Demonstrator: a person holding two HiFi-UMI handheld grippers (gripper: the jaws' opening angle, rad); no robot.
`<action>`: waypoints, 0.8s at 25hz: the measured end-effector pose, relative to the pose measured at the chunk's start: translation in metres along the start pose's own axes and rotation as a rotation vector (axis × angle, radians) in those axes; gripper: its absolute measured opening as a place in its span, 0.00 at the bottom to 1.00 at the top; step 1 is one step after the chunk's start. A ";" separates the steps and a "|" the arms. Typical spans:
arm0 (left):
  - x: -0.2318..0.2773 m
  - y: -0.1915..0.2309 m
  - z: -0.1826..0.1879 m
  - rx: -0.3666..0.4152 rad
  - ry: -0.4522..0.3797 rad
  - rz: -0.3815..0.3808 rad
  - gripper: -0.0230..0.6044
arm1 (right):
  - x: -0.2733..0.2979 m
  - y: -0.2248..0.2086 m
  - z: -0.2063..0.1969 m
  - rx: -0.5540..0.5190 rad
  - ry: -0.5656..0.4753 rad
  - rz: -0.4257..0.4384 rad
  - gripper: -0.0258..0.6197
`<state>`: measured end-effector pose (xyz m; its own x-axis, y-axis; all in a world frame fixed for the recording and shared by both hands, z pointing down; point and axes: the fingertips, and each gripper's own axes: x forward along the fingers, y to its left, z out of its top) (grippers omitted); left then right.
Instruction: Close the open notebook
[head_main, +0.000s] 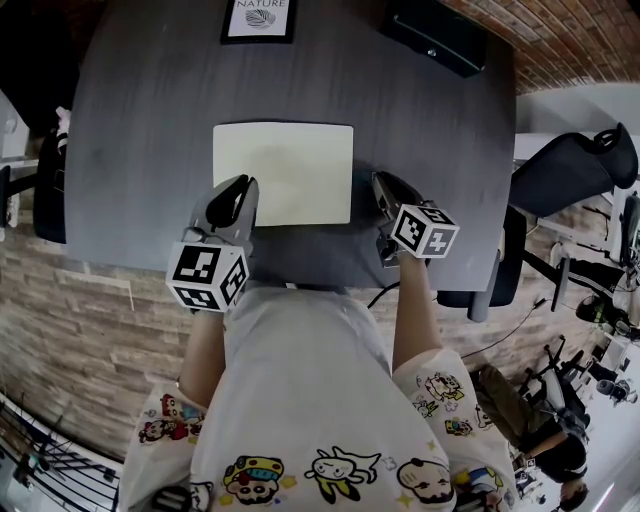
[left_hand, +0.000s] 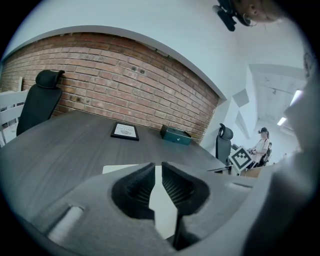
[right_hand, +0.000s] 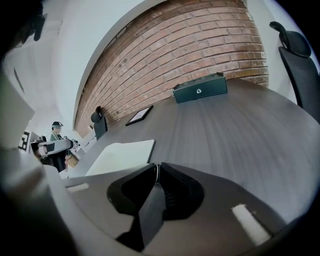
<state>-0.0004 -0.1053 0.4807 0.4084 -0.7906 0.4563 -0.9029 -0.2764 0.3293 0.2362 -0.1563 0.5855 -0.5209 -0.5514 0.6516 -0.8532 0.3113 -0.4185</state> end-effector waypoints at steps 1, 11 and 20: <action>-0.001 0.001 0.001 0.000 -0.004 0.003 0.09 | -0.002 0.002 0.002 0.001 -0.006 0.008 0.12; -0.019 0.010 0.016 -0.001 -0.066 0.043 0.09 | -0.026 0.035 0.024 -0.013 -0.073 0.069 0.11; -0.050 0.030 0.034 0.004 -0.134 0.104 0.09 | -0.059 0.094 0.064 -0.055 -0.188 0.188 0.11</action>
<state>-0.0519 -0.0930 0.4395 0.2910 -0.8809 0.3733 -0.9402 -0.1910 0.2821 0.1888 -0.1446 0.4673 -0.6604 -0.6124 0.4346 -0.7449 0.4607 -0.4826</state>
